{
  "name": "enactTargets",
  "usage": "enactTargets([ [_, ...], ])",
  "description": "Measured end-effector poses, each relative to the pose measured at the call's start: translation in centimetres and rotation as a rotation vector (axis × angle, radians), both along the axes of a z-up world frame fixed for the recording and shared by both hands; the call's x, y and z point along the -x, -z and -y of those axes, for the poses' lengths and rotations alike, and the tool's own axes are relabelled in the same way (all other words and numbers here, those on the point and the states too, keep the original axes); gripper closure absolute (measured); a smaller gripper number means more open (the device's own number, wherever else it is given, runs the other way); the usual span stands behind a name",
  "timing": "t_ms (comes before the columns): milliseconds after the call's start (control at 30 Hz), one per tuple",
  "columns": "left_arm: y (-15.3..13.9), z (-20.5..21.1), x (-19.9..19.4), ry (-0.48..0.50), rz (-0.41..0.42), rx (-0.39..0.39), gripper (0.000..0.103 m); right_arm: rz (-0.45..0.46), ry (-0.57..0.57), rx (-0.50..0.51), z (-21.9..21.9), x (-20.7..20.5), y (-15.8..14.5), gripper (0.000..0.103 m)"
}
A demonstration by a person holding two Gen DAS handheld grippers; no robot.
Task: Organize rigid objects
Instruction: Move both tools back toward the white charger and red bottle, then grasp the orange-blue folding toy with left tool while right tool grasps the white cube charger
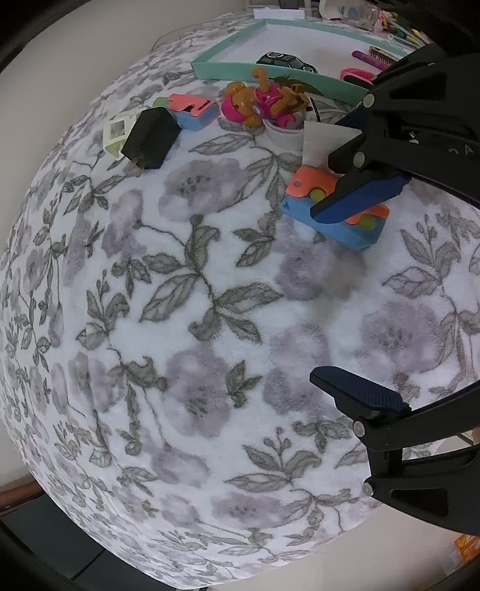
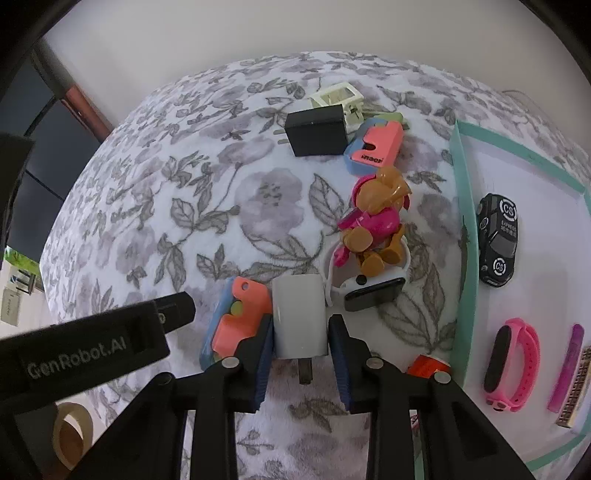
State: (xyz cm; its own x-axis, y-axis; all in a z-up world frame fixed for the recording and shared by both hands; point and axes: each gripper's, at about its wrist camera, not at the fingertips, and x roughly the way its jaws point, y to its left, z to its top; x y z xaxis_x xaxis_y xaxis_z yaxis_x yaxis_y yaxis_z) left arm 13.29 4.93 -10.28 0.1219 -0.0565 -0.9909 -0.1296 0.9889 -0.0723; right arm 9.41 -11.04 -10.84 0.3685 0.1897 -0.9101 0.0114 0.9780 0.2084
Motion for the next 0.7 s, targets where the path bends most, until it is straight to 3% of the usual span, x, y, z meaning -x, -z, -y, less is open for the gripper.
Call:
enactTargets([
  [367, 1.0, 2.2, 0.4, 0.042, -0.021, 0.047, 0.023, -0.005, -0.001, 0.022, 0.8, 0.8, -0.3, 0.072],
  [700, 2.1, 5.3, 0.7, 0.094, -0.028, 0.041, 0.023, -0.038, 0.03, 0.039, 2.7, 1.9, -0.4, 0.072],
])
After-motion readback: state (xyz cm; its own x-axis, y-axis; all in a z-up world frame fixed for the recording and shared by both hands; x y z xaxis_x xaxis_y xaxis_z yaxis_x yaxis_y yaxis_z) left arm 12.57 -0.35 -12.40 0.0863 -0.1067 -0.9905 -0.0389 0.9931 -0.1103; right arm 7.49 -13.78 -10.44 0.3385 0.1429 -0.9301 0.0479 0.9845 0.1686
